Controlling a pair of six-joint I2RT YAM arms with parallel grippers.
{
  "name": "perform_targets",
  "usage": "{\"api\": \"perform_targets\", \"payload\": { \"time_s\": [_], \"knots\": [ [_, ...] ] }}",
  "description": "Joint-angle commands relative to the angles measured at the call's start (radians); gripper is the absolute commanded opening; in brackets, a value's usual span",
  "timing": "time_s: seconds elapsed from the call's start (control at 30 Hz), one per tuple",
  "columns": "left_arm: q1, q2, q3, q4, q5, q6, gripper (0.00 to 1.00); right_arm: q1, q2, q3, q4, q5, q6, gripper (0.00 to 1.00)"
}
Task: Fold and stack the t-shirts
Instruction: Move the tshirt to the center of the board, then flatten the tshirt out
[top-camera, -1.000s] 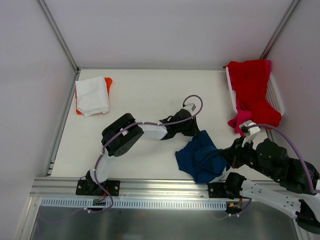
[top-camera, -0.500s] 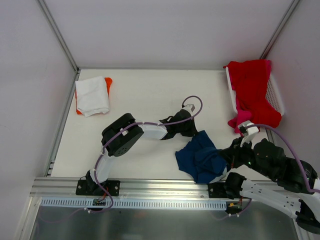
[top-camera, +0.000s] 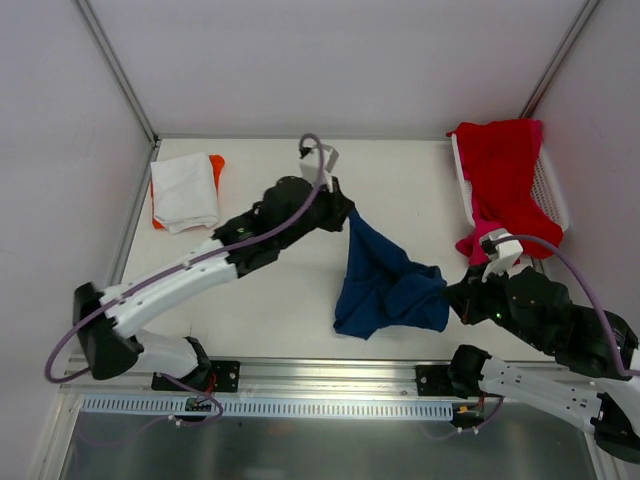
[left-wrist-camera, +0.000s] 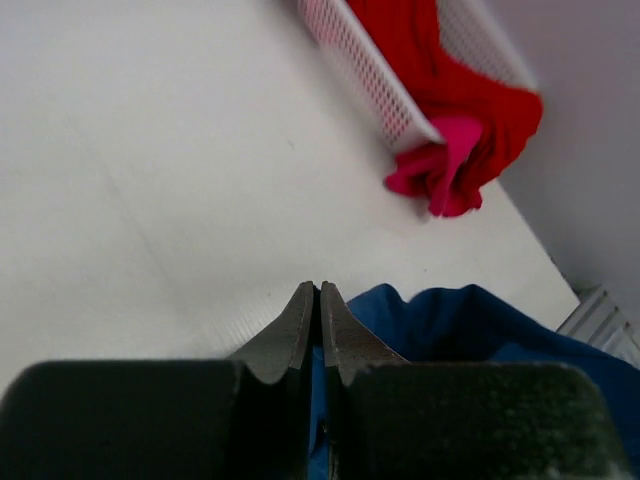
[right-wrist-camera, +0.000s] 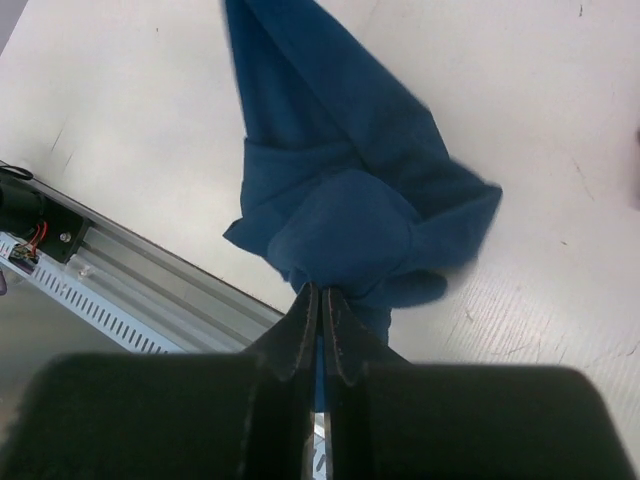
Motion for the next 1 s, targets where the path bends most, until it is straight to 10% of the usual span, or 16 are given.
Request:
{"api": "perform_targets", "payload": {
  "time_s": [0.0,0.57,0.8,0.97],
  "knots": [
    [0.01,-0.175,0.039,-0.175,-0.12,0.121,0.0,-0.002,0.085,0.06,0.032,-0.001,-0.037,0.0],
    [0.01,-0.743,0.286,-0.761,-0.324,0.217,0.0,-0.002,-0.016,0.223,0.114,0.381,-0.119,0.01],
    [0.01,-0.812,0.415,-0.873,-0.269,0.19,0.0,-0.002,-0.067,0.159,0.2,0.162,-0.14,0.0],
    [0.011,-0.82,0.478,-0.888,-0.096,0.15,0.0,-0.002,-0.024,0.215,0.297,-0.264,-0.181,0.0]
  ]
}}
